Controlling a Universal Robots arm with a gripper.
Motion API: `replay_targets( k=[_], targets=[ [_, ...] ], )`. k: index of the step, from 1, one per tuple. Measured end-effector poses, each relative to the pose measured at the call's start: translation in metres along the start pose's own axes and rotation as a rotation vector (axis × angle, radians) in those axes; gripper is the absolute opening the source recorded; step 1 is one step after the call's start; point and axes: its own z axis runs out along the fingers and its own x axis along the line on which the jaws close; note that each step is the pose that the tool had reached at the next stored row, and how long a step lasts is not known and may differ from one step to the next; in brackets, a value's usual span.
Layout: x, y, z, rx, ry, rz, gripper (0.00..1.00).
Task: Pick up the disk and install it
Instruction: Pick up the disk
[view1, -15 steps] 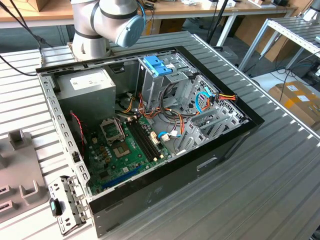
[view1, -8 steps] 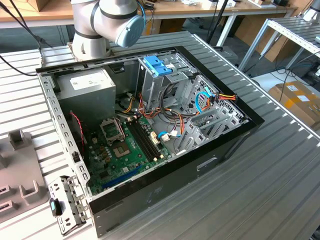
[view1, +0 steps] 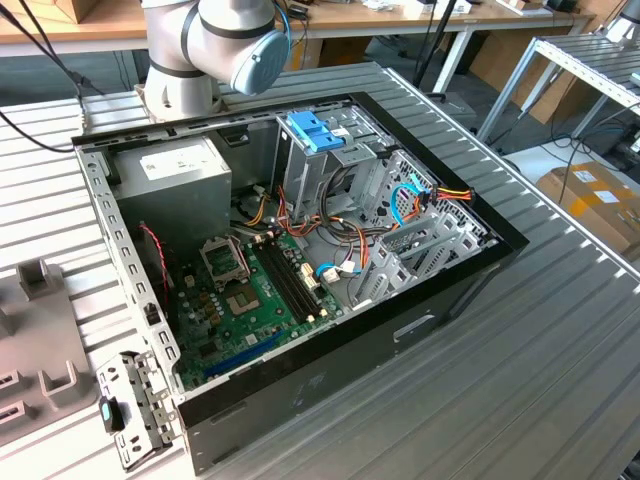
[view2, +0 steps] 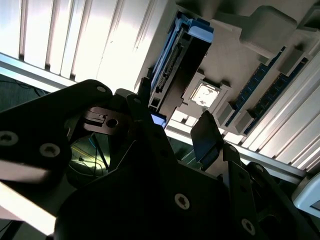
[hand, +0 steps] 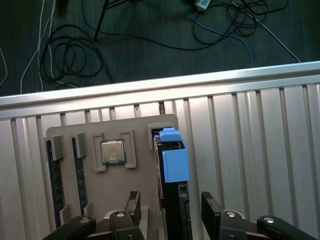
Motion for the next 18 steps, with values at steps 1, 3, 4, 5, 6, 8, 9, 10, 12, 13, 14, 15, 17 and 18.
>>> replay_targets(
  k=[1,3,4,5,6,8,9,10,12,13,14,15,17,18],
  targets=[
    [0.0000,0.0000,0.0006,0.0000,0.0000,-0.006,0.60],
    [0.0001,0.0000,0.0033,0.0004,0.0001,-0.032,0.60],
    [0.0001,0.0000,0.0049,0.0007,0.0000,-0.042,0.60],
    [0.0001,0.0000,0.0081,0.0007,0.0001,-0.054,0.60],
    [0.0001,0.0000,0.0139,0.0007,0.0002,-0.087,0.60],
    [0.0001,-0.0001,0.0177,0.0006,0.0002,-0.125,0.60],
    [0.0001,-0.0001,0.0190,0.0005,0.0003,-0.137,0.60],
    [0.0001,-0.0001,0.0203,0.0005,0.0003,-0.149,0.60],
    [0.0001,-0.0001,0.0230,0.0004,0.0004,-0.171,0.60],
    [0.0001,-0.0001,0.0251,0.0004,0.0004,-0.187,0.60],
    [0.0001,-0.0001,0.0282,0.0004,0.0004,-0.201,0.60],
    [0.0001,-0.0001,0.0295,0.0004,0.0005,-0.203,0.60],
    [0.0001,-0.0001,0.0321,0.0004,0.0005,-0.204,0.60],
    [0.0001,-0.0001,0.0326,0.0002,0.0005,-0.204,0.60]
  ],
)
